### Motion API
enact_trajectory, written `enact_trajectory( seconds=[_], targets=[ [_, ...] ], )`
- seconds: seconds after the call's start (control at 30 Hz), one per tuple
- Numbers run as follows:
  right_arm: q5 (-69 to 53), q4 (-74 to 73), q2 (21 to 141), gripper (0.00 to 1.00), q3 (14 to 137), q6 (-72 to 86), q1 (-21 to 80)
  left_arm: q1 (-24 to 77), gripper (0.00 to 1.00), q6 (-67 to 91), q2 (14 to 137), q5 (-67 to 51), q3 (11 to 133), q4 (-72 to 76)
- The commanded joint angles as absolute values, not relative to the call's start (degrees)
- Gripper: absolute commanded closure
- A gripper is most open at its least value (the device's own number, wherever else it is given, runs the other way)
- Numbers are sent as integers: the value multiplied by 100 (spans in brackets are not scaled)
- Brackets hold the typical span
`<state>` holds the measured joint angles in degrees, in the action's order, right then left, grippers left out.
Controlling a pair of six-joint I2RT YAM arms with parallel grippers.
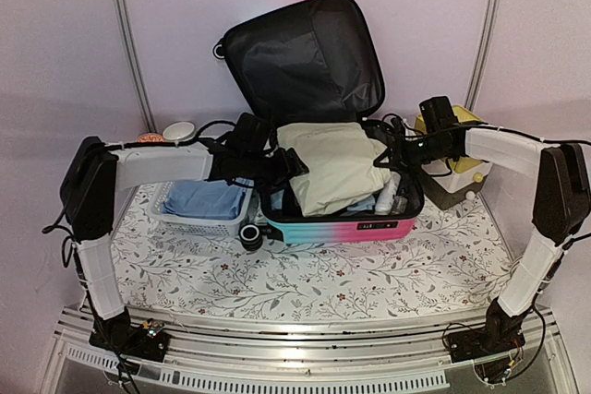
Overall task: Open, take out, and arrange the luggage
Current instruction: Pick up the clothes from the opened luggage.
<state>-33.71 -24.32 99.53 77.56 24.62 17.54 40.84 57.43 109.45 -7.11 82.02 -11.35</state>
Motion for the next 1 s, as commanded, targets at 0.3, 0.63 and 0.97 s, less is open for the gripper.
enact_trajectory(
  seconds=[0.3, 0.63, 0.97],
  targets=[
    [-3348, -2109, 9994, 98, 7734, 2476, 1692, 4108, 31, 6644, 12232, -247, 9436, -1784],
    [-3517, -2059, 9996, 98, 7689, 2546, 1696, 4063, 67, 6286, 12445, -599, 9297, -800],
    [-3338, -2026, 9644, 98, 7691, 2676, 2100, 4109, 100, 5849, 11216, 279, 8327, -296]
  ],
)
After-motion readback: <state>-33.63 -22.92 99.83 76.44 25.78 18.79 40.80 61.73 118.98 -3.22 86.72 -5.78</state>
